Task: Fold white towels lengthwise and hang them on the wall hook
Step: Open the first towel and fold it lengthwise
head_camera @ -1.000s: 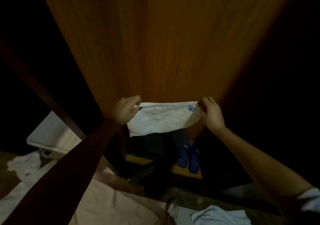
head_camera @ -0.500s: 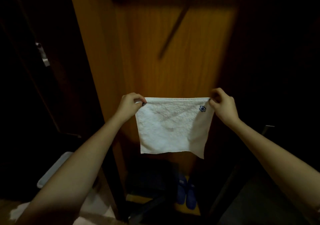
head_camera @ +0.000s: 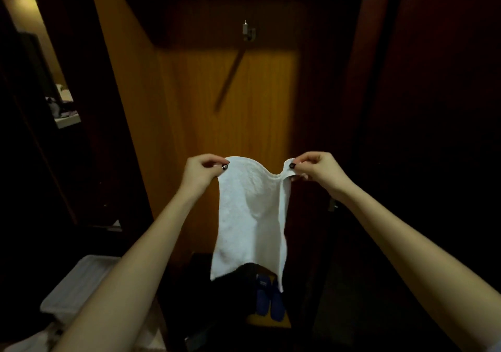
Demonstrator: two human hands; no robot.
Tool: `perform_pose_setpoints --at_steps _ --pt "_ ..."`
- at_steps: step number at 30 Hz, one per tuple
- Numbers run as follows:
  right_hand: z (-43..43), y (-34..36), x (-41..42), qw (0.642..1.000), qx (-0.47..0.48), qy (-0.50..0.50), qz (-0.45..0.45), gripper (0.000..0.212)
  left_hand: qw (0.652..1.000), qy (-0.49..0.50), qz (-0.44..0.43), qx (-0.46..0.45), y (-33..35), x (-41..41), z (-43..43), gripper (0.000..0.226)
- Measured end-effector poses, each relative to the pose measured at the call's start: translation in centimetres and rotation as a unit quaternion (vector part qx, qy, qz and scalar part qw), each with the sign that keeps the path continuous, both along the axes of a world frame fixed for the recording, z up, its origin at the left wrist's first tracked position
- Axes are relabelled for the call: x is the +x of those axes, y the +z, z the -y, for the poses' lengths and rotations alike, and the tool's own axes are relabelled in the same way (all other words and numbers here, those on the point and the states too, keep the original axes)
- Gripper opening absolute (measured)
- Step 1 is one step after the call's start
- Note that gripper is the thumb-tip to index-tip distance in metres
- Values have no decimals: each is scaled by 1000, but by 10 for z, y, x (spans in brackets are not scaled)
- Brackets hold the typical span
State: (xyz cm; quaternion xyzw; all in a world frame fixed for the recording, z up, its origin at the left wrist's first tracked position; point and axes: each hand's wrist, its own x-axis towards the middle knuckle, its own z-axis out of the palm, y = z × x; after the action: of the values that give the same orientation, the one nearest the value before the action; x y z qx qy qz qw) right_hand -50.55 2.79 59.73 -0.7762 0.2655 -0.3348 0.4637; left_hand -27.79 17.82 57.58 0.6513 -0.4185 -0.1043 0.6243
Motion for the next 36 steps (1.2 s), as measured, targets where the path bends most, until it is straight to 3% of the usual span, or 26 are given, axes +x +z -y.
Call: perform_pose_setpoints --at_steps 4,6,9,14,23,27,31,36 --pt "-34 11 -22 992 39 115 -21 25 995 -42 -66 -60 -2 -43 -12 27" --pt "-48 17 -27 991 -8 126 -44 24 990 -69 -84 -87 2 -61 -13 26" --pt "-65 26 -29 991 -107 72 -43 6 983 -108 -97 -115 11 -83 -11 24" --pt "-75 36 -27 977 -214 -9 -5 6 963 -177 -152 -137 22 -100 -6 21" --pt "-73 44 -19 974 -226 -14 -16 5 919 -270 -245 -150 23 -104 -7 18" --pt "-72 42 -17 970 -239 -46 2 7 908 -307 -234 -162 20 -104 -6 27" --pt "-72 37 -10 963 -260 -68 29 17 911 -286 -239 -179 18 -103 -4 28" --pt "-63 30 -11 962 -265 -69 -5 21 911 -267 -248 -194 20 -96 -4 21"
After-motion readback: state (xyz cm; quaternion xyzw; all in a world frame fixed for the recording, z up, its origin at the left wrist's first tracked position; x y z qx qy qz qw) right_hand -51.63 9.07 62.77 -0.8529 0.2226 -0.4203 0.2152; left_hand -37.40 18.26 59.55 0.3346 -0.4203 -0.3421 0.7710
